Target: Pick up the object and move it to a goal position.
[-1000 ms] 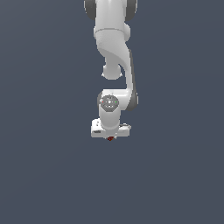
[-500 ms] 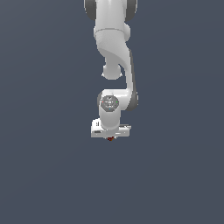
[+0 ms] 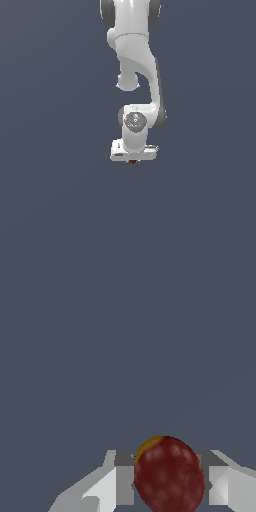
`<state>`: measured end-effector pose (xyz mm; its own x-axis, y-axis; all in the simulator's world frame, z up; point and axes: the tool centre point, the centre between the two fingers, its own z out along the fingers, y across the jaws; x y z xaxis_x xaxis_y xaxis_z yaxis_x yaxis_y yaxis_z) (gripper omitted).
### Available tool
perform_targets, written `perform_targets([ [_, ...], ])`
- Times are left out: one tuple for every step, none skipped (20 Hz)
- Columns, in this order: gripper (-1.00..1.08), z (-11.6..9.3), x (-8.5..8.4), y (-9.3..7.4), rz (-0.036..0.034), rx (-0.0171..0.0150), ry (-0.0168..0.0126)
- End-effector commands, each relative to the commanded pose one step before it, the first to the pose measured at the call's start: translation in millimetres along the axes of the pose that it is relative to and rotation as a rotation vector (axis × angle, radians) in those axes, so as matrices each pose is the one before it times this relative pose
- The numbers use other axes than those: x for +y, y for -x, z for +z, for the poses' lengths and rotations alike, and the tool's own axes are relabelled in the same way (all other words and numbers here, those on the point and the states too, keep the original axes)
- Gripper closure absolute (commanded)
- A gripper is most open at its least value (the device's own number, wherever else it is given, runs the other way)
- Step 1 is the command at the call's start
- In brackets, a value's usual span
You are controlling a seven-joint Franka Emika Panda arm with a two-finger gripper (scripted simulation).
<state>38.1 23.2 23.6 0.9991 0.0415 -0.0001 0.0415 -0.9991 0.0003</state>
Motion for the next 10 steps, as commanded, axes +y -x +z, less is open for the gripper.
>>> perform_targets([
  [1.08,-3.0,-13.88,-9.61,-0.00059,0.00034,-0.00015],
  [1.08,-1.23,-5.89,-4.28,0.0,0.0,0.0],
  [1.08,-1.27,-6.09,-4.45,0.0,0.0,0.0],
  [1.08,-1.3,-6.26,-4.6,0.0,0.0,0.0],
  [1.08,-1.33,-6.4,-4.74,0.0,0.0,0.0],
  [1.08,-1.35,-6.51,-4.85,0.0,0.0,0.0],
  [1.08,-1.33,-6.45,-4.85,0.0,0.0,0.0],
  [1.08,-1.24,-6.01,-4.56,0.0,0.0,0.0],
  [1.08,-1.13,-5.46,-4.19,0.0,0.0,0.0],
  [1.08,-1.02,-4.96,-3.84,0.0,0.0,0.0],
])
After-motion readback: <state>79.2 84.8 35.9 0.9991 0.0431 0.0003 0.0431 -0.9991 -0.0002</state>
